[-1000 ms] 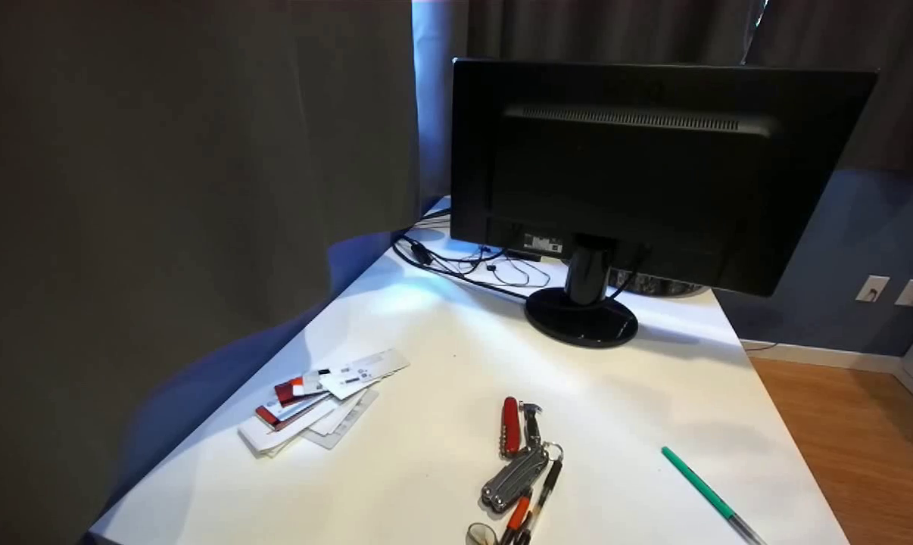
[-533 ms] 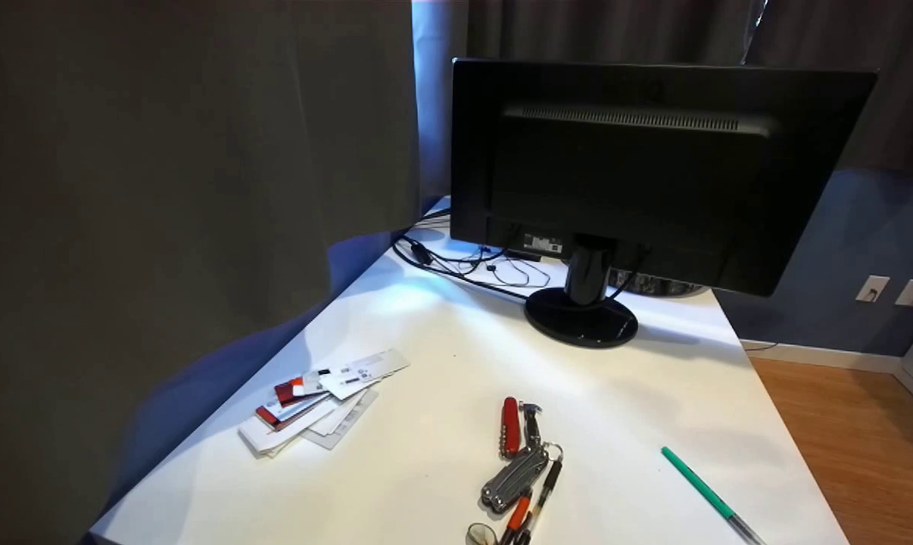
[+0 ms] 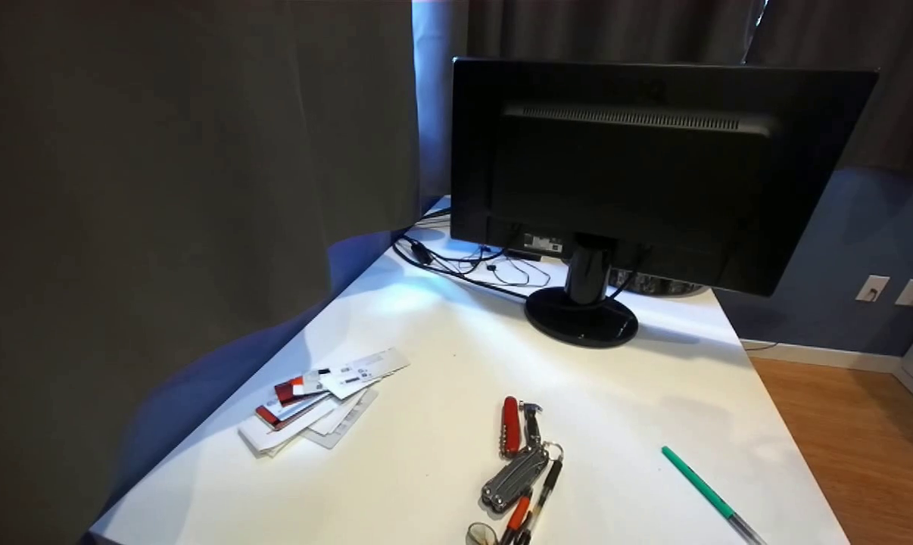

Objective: Take the bin out of the drawer and put a pen into it

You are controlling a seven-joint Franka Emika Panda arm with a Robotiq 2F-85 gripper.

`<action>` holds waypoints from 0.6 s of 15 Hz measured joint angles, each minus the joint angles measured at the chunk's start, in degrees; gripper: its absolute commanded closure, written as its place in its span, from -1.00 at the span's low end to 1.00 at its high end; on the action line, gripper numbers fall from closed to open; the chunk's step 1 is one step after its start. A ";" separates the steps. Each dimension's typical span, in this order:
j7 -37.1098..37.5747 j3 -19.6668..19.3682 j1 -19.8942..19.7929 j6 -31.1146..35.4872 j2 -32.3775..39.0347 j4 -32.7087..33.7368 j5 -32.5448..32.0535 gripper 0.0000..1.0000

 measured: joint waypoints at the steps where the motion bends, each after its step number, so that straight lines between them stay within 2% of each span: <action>1: -0.80 0.80 0.19 2.72 3.10 -0.07 -1.33 -1.00; 6: -2.65 2.75 0.68 17.45 18.08 0.70 -9.53 -1.00; 9: -4.64 3.21 -0.33 21.81 23.76 2.77 -9.70 -1.00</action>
